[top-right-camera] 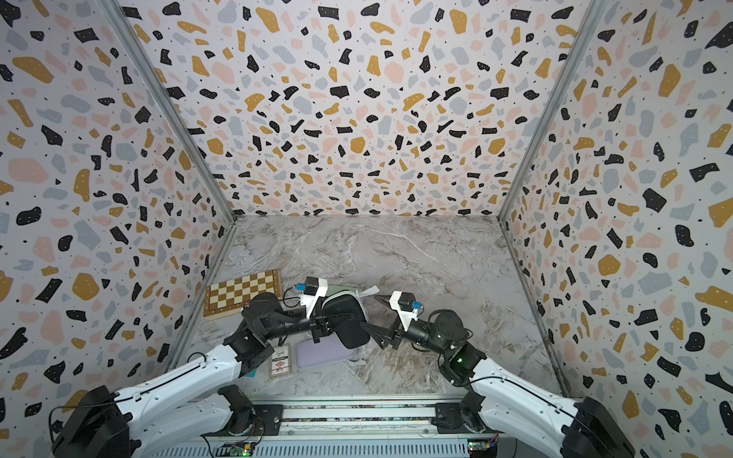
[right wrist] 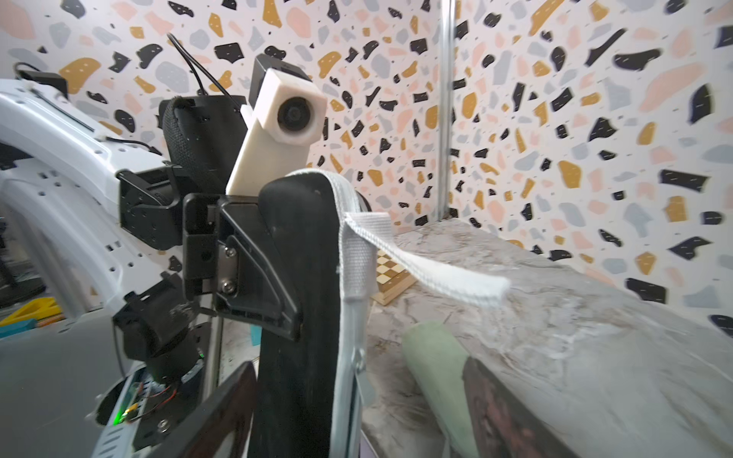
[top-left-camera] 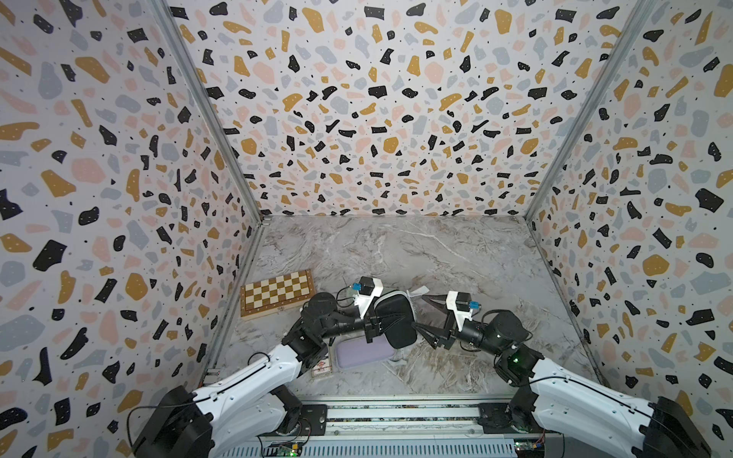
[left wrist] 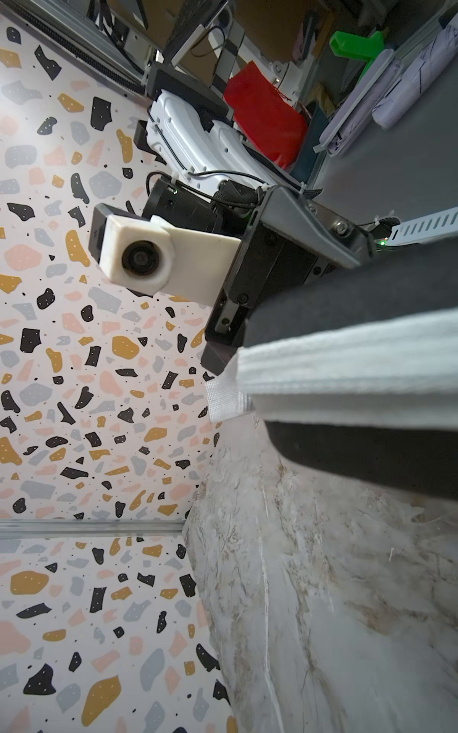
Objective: Put umbrellas into zippered umbrella sleeves
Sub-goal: Pick up the umbrella sleeve at the center of the board, then zip the zipper on the umbrella sleeve.
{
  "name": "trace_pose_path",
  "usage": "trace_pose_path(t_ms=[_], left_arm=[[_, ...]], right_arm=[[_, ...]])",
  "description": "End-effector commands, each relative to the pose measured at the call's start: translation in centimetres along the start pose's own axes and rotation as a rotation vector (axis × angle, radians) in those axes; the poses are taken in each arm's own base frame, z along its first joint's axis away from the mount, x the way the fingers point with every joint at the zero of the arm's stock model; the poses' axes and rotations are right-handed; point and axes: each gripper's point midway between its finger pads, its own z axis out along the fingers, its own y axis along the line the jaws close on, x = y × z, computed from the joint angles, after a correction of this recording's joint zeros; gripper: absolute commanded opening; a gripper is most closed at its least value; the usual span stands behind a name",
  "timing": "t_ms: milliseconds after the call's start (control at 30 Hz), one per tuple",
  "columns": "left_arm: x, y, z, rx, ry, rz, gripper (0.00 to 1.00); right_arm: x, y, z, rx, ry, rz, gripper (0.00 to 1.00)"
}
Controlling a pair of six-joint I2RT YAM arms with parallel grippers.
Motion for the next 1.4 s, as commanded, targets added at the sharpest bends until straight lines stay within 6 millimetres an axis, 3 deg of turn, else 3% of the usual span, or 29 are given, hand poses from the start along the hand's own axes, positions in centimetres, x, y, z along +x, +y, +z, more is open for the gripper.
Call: trace_pose_path(t_ms=[0, 200, 433, 667, 933, 1100, 1367], left_arm=[[-2.4, -2.6, 0.2, 0.146, -0.004, 0.096, 0.0], [-2.4, -3.9, 0.4, 0.241, 0.045, 0.09, 0.0], [-1.6, -3.7, 0.4, 0.236, 0.071, 0.068, 0.0], [-1.3, -2.8, 1.0, 0.212, 0.08, 0.035, 0.0], [-1.7, -2.7, 1.2, 0.214, 0.066, 0.029, 0.0], [-1.7, -2.8, 1.0, 0.209, 0.063, 0.026, 0.0], [-1.2, -2.8, 1.2, 0.204, 0.071, 0.016, 0.0]], right_arm=[[2.0, -4.6, -1.2, 0.278, 0.071, -0.022, 0.81], [3.3, -5.0, -1.3, 0.289, 0.063, -0.18, 0.76], [3.0, -2.0, -1.5, 0.195, -0.021, -0.338, 0.71], [1.7, 0.9, -2.6, 0.118, -0.117, -0.405, 0.58], [2.0, 1.2, -1.8, 0.113, -0.08, -0.418, 0.46], [2.5, 1.3, -1.8, 0.127, -0.075, -0.436, 0.45], [1.2, 2.1, -1.1, 0.108, -0.105, -0.446, 0.35]])
